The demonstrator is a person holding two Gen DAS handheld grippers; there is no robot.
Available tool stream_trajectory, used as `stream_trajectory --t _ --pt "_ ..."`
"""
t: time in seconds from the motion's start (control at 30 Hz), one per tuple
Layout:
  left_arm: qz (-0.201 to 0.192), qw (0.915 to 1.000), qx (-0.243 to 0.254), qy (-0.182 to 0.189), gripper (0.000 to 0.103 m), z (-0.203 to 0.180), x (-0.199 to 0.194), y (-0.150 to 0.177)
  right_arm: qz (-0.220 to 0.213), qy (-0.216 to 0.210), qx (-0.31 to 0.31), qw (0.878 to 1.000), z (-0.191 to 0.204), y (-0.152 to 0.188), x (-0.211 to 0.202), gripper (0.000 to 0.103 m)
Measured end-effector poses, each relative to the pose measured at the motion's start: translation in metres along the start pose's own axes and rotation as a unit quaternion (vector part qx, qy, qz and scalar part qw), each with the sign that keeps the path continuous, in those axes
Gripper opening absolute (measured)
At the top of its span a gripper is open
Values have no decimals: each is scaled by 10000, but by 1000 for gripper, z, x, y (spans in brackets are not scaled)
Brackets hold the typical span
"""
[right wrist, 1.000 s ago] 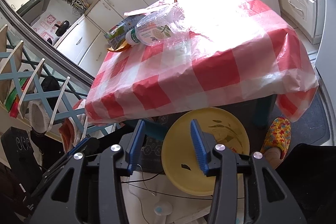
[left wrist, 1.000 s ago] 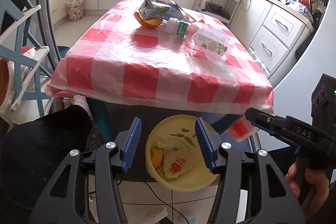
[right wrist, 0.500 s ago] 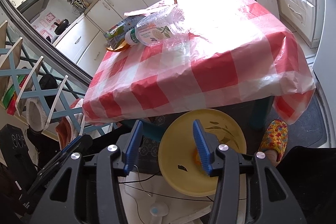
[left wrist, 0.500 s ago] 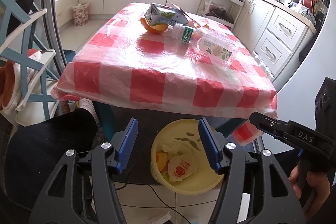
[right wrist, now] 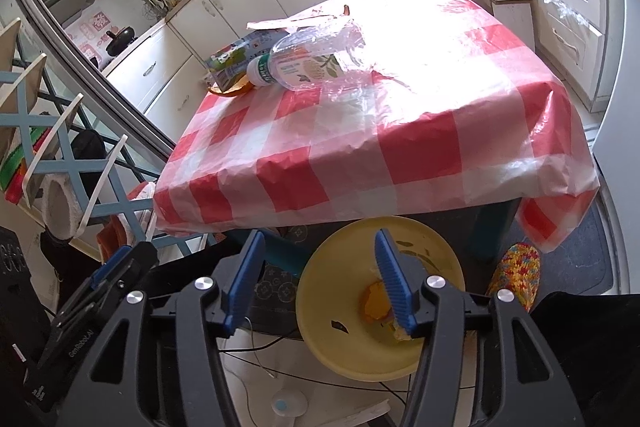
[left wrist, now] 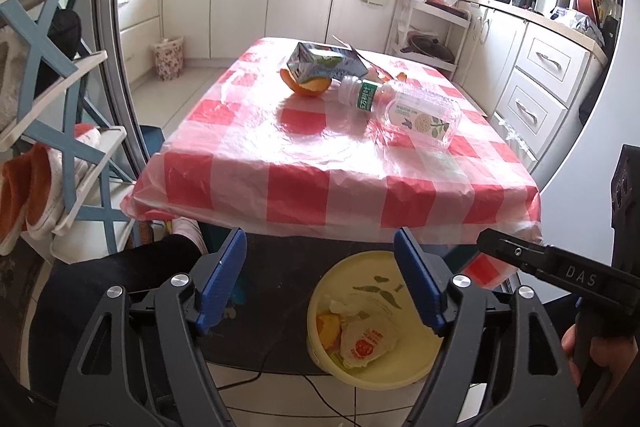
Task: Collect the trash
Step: 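Move both tools back to the table toward the bottle and carton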
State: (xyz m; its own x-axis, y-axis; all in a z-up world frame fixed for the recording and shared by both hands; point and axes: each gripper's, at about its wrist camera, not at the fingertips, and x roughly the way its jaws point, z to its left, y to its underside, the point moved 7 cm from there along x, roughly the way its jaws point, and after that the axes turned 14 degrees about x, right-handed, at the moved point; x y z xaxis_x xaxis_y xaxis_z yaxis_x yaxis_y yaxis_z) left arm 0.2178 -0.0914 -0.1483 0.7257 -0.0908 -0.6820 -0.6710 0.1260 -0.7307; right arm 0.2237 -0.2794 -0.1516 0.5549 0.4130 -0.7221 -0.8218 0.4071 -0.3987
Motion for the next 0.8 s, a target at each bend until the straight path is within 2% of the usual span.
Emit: stream_trajectory --t 0.37,0.6,0.8 --pt "-25 10000 6 -85 78 5 8 -3 -104 171 -557 9982 22 5 10 65" --pt "0 9999 -60 -161 79 12 19 -5 -153 257 -771 9966 28 1 16 66" --pt "50 9996 -165 -234 82 23 27 -8 -392 271 -1297 9904 45 -26 7 71"
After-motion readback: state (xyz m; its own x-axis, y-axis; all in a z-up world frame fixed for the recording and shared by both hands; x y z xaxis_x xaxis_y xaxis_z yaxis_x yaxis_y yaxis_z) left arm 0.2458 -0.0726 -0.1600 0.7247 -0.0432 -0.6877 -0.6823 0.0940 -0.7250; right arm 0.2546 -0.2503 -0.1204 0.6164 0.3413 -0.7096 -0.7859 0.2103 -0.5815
